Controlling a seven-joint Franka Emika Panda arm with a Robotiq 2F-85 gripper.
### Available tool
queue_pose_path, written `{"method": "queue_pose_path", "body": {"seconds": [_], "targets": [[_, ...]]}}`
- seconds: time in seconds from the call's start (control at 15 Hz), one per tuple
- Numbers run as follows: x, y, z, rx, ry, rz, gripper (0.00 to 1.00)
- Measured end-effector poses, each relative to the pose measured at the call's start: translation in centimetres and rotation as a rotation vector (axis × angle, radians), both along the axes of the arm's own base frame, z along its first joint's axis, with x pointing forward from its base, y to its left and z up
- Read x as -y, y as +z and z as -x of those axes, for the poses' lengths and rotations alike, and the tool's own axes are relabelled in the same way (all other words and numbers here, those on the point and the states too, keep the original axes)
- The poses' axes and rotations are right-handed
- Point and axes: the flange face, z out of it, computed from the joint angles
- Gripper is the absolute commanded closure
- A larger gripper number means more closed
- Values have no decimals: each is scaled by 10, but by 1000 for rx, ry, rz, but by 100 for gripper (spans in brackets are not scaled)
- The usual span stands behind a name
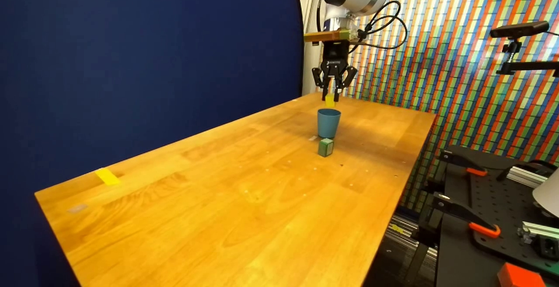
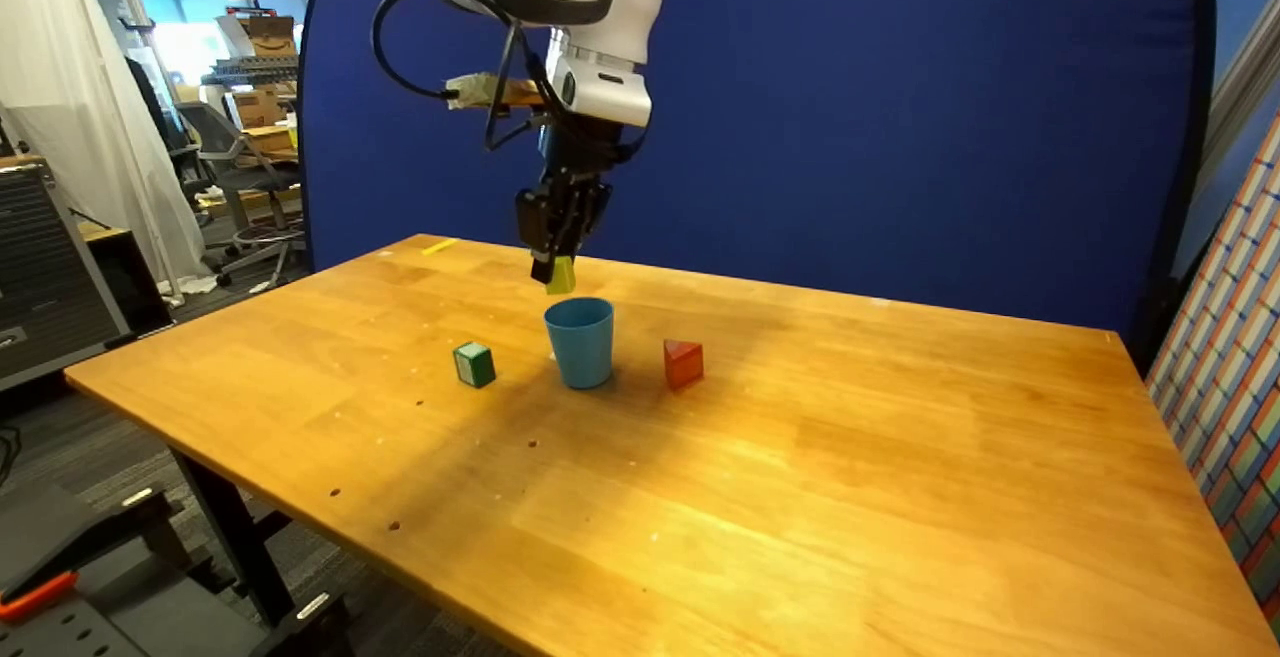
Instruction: Put the yellow block into the blue cup.
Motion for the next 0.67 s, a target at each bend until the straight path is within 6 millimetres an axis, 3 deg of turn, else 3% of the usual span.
{"method": "queue_pose_path", "body": {"seconds": [0.2,0.27,0.4,0.67], "targets": [[2,-3,-1,-4,-2,1,8],[3,-3,-2,-6,-1,1,25],[2,-3,-3,-10,2,0,9],[2,-2,-4,-13,4,-2,8]]}}
